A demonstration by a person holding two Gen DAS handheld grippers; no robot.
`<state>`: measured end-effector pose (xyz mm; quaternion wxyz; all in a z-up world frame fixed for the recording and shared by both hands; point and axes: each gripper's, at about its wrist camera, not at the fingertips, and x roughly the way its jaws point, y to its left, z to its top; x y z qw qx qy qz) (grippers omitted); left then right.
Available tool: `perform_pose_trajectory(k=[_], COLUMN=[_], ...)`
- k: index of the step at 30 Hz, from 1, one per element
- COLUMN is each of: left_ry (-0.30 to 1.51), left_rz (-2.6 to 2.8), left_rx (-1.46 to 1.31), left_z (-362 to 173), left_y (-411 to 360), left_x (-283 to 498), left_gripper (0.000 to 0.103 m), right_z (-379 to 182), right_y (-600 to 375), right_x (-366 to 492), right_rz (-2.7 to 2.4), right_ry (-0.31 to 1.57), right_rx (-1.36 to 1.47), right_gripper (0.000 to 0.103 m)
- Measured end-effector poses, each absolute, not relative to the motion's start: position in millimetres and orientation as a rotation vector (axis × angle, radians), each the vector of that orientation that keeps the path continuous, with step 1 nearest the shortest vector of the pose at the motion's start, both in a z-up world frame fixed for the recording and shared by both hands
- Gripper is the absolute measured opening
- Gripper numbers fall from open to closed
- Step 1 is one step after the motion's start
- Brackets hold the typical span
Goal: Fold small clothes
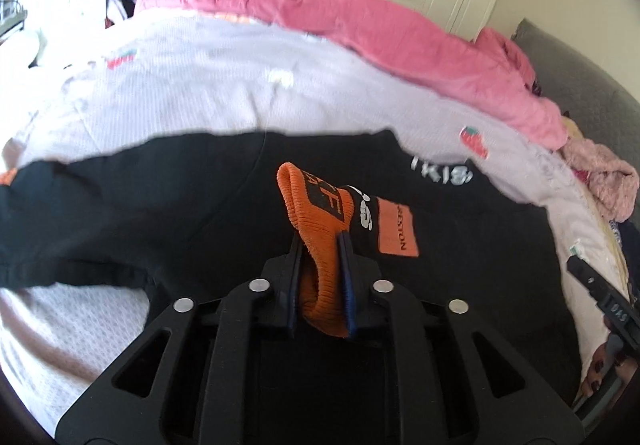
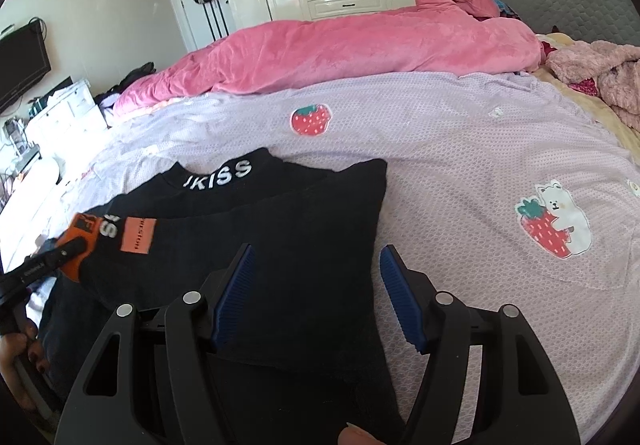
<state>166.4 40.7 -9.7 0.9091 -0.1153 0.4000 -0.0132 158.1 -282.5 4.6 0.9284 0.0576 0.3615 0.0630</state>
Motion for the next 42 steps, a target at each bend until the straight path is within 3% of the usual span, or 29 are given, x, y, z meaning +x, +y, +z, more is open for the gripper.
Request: perform_pose_trajectory(k=[5, 14, 22, 28, 35, 42], left_ry=[0.804, 0.742, 0.888, 0.905, 0.886, 0.869], left_rz=[-0.023, -0.034, -0.078, -0.102, -0.114, -0.109], left_rx=[-0.267, -0.264, -0.134, -0.221, -0.233, -0.239], left_z=[-4, 25, -15, -29, -19, -8], left_y=[52, 56, 17, 36, 32, 34], left_x=[159, 147, 166, 165, 157, 150], left_gripper=[0.026, 0.026, 0.031, 0.032, 0.077, 0.084], right_z=[6, -2, -29, -37, -30, -23], right_y=[-268, -242, -252, -253, -254, -252], right_x=[154, 158, 169, 171, 165, 158], right_rz=[0.161, 0.245, 0.175, 0.165, 0.167, 0.184], right_ry=[0.728, 0.759, 0.880, 0.891, 0.879, 0.869], right_rx=[0.075, 0.011, -0.020, -0.033, -0.025, 0.005], right_gripper=[0.063, 0.063, 0.060, 0.058, 0.060, 0.068])
